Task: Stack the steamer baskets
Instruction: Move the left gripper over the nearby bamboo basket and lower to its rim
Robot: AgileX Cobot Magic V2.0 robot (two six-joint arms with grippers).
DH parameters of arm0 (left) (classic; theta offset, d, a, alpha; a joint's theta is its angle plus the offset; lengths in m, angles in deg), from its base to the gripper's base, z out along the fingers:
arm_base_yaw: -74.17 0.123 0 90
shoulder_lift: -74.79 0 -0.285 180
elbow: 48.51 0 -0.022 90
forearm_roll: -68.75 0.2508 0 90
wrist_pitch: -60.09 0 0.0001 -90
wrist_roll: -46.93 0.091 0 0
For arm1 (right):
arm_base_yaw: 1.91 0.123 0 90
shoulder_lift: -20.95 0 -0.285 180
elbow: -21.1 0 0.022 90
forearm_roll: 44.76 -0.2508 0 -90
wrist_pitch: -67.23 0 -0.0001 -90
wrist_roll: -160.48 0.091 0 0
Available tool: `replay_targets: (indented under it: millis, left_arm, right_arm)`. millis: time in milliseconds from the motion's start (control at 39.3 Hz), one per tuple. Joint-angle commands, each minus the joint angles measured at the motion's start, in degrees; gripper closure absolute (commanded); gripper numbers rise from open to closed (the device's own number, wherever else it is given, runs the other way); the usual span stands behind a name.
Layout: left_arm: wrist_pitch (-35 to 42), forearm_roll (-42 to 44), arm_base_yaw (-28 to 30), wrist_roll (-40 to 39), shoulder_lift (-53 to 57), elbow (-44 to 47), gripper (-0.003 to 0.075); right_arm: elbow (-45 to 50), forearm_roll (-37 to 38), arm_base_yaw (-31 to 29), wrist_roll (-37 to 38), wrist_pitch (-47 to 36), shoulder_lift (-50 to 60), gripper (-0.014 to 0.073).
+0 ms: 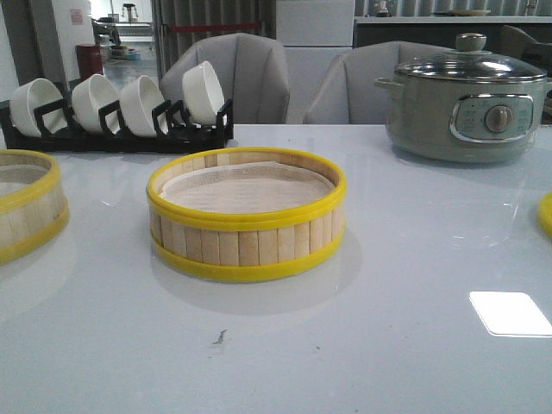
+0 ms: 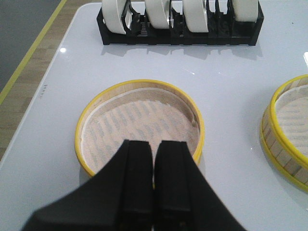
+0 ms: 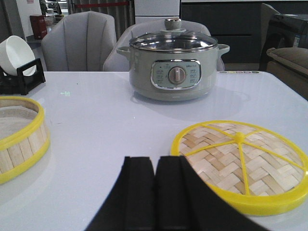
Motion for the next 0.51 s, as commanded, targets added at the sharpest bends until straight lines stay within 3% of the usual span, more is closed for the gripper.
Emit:
replay_targets:
  millis: [0,484]
  left_arm:
    - [2.9,0.0,0.0,-0.2,0.3,-2.0,0.0636]
    - [0.3,1.6,0.0,-0.2,0.3,-2.0,0.0636]
  right_arm:
    - [-0.9,0.1,-0.5,-0.4,-5.2,1.2,0.0524]
    - [-0.9,0.1,-0.5,-0.4,-5.2,1.2,0.0524]
